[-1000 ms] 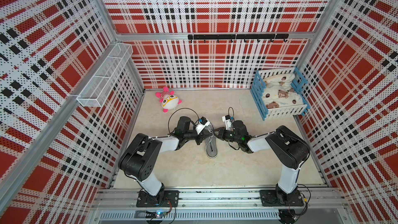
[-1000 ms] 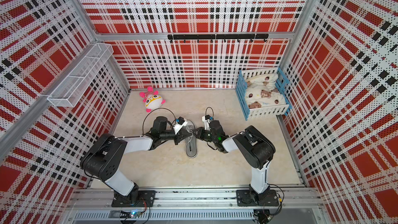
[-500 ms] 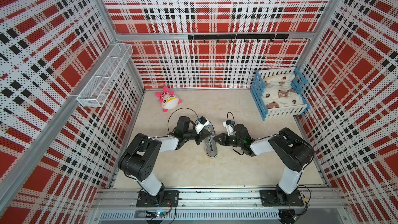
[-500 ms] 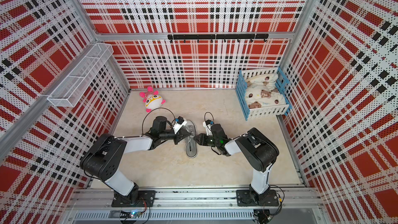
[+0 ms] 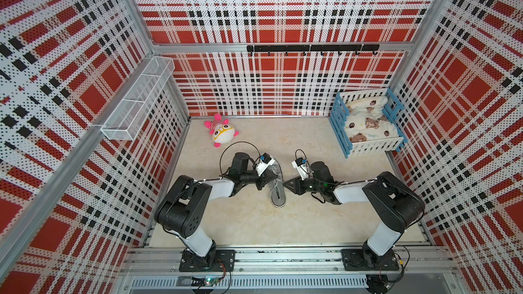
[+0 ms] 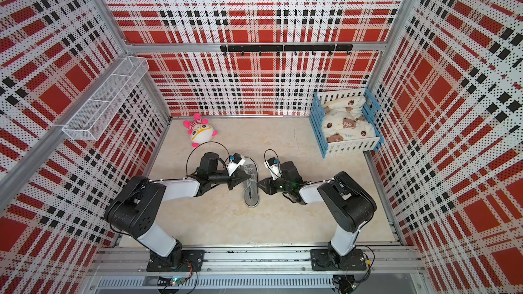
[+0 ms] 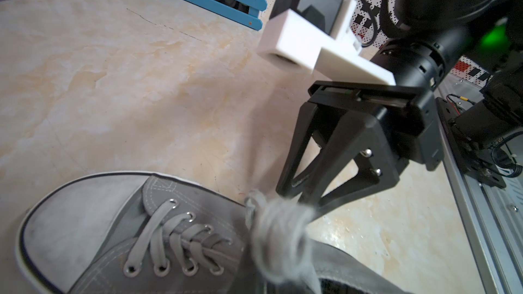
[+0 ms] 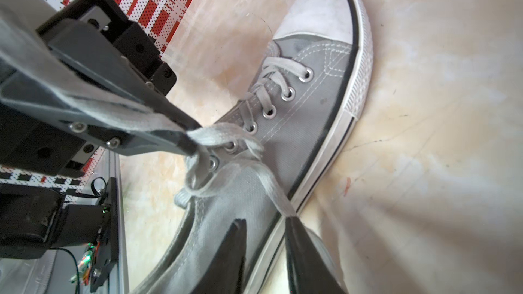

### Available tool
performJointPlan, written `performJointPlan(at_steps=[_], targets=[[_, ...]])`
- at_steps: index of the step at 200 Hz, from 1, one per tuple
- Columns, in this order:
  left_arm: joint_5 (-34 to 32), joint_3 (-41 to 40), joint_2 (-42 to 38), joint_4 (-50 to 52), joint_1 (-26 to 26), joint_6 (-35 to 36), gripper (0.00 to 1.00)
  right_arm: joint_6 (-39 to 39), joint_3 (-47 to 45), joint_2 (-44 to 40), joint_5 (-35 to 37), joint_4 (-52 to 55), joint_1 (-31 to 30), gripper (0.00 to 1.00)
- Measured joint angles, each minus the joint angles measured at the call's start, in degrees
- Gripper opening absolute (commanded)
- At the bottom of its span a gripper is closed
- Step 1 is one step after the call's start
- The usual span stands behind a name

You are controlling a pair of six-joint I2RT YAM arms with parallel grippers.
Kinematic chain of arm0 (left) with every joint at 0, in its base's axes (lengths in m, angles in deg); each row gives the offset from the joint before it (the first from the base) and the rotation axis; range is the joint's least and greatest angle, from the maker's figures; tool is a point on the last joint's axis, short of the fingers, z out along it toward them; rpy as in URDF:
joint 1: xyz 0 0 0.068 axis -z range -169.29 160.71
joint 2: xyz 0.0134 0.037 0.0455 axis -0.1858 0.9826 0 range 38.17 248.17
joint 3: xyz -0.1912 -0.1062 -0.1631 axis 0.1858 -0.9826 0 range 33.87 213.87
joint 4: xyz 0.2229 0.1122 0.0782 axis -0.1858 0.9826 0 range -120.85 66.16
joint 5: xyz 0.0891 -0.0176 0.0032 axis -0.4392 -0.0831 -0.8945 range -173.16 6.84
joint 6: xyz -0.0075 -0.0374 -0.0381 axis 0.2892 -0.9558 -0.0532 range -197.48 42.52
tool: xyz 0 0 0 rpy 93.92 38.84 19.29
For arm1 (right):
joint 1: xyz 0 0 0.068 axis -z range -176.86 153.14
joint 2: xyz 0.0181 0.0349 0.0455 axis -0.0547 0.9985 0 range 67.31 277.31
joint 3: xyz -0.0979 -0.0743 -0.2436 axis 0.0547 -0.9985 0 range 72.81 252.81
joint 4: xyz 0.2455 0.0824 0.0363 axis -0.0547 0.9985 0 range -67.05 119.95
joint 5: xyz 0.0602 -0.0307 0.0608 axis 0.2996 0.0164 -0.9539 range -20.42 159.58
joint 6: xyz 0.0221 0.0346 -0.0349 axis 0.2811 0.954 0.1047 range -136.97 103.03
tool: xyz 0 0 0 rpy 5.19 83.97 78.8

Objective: Tie the shoes
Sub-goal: Cross the shoelace with the shoelace.

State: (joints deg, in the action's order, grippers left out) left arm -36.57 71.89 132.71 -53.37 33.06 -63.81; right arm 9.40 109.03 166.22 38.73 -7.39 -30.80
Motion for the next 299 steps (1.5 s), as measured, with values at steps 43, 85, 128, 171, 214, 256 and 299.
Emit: performJointPlan(at_steps=[43,85,128,171,214,256,299], targets=[[0.2,0.7,0.0,1.8,-0.1,1.2,0.00,-4.2,1.4,0.7,-1.9,-3.0,0.0,0.34],[0.2,1.2,0.0,2.6,0.0,1.9,0.00,-5.7,3.3,1.7,-1.8,-3.1,0.0,0.24],[0.1,1.4,0.0,3.0,0.2,2.3,0.00,-6.0,5.7,2.6,0.2,-2.3,0.0,0.15],[0.1,1.6,0.0,3.4,0.2,2.7,0.00,-6.1,6.3,3.3,1.0,-1.7,0.0,0.14],[0.1,1.6,0.0,3.9,0.2,3.1,0.00,-8.3,5.0,2.8,2.3,0.4,1.9,0.26],[0.3,2.8,0.0,6.6,0.3,5.0,0.00,-16.9,4.5,-0.6,0.1,7.0,3.7,0.48],[2.1,6.4,1.0,12.4,0.3,9.0,0.00,-24.7,4.5,-2.7,-3.5,8.2,3.7,0.57]])
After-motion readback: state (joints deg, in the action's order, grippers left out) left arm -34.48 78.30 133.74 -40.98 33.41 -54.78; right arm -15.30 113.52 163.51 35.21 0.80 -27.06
